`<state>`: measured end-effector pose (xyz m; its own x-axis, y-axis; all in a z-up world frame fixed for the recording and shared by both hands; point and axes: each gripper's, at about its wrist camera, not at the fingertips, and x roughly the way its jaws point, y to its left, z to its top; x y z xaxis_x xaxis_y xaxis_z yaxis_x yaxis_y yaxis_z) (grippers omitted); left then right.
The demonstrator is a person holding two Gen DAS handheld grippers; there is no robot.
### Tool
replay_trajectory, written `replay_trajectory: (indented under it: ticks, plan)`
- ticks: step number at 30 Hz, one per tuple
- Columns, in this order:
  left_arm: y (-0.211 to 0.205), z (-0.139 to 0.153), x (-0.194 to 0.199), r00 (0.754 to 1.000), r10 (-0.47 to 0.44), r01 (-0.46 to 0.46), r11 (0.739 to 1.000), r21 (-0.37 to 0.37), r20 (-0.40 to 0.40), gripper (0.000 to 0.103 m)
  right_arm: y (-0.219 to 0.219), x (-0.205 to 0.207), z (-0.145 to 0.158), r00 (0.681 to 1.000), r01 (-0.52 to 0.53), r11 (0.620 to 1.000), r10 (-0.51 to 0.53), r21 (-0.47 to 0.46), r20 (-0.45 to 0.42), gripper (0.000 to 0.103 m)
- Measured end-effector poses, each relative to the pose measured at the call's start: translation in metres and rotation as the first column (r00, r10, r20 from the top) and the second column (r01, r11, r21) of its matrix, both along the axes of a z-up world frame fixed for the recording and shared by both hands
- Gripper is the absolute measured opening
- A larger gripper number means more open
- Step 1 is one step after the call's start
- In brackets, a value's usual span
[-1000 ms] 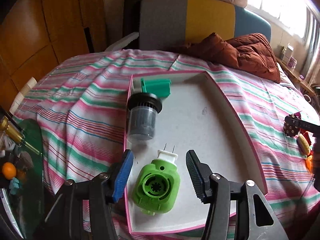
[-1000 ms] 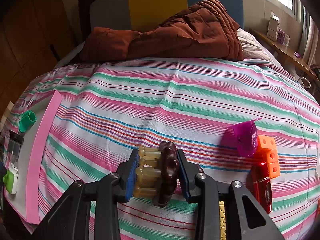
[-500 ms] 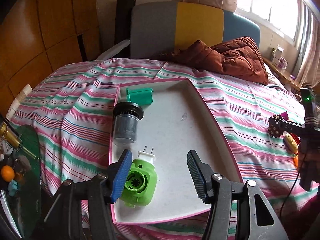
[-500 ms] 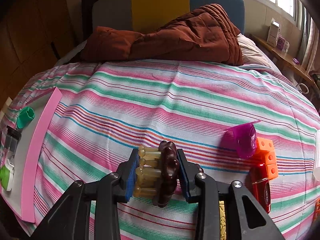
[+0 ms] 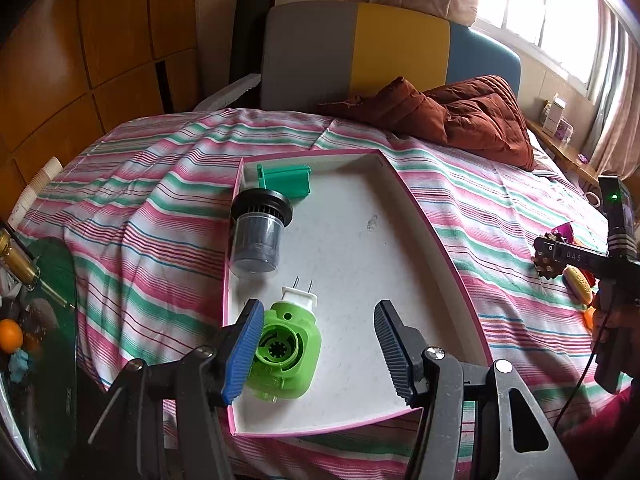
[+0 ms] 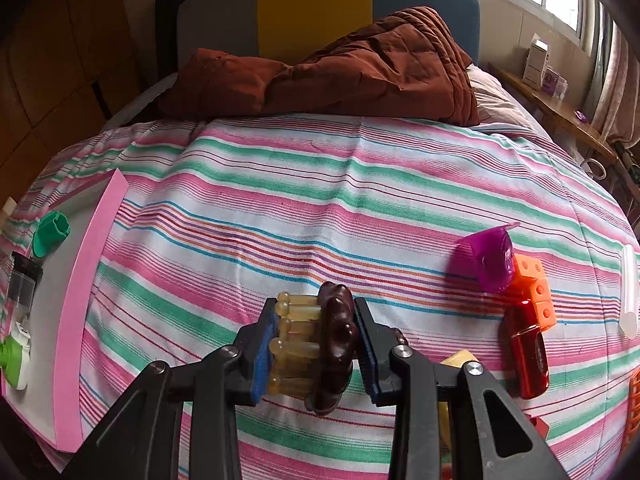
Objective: Organize rigid objects
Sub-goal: 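Carry the brown peg comb over the tray and open the right tool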
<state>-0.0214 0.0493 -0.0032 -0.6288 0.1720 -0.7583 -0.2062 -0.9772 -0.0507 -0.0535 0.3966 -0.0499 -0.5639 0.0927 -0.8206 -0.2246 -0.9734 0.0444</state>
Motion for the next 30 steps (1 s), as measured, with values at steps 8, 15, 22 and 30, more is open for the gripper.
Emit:
replay_trajectory:
  ticks: [8,15,22,30]
  plan:
    - [0.003,0.004,0.005,1.0,-0.018,0.018,1.0,0.016,-0.011,0.058,-0.016,0.013,0.001,1.0,0.014,0.998,-0.015,-0.059,-0.01,0.036]
    - [0.005,0.005,0.008,0.999,-0.039,0.039,0.999,0.035,-0.012,0.058,-0.032,0.018,0.004,1.0,-0.001,0.992,0.0,-0.126,-0.01,0.035]
    - [0.001,0.003,0.009,0.999,-0.035,0.036,0.998,0.049,-0.009,0.058,-0.059,0.011,0.018,0.998,-0.047,0.987,0.041,-0.155,-0.045,0.035]
    - [-0.011,0.001,0.009,1.0,-0.003,0.004,0.999,0.053,-0.014,0.058,-0.104,0.0,0.054,0.976,-0.187,0.961,0.157,-0.204,-0.152,0.035]
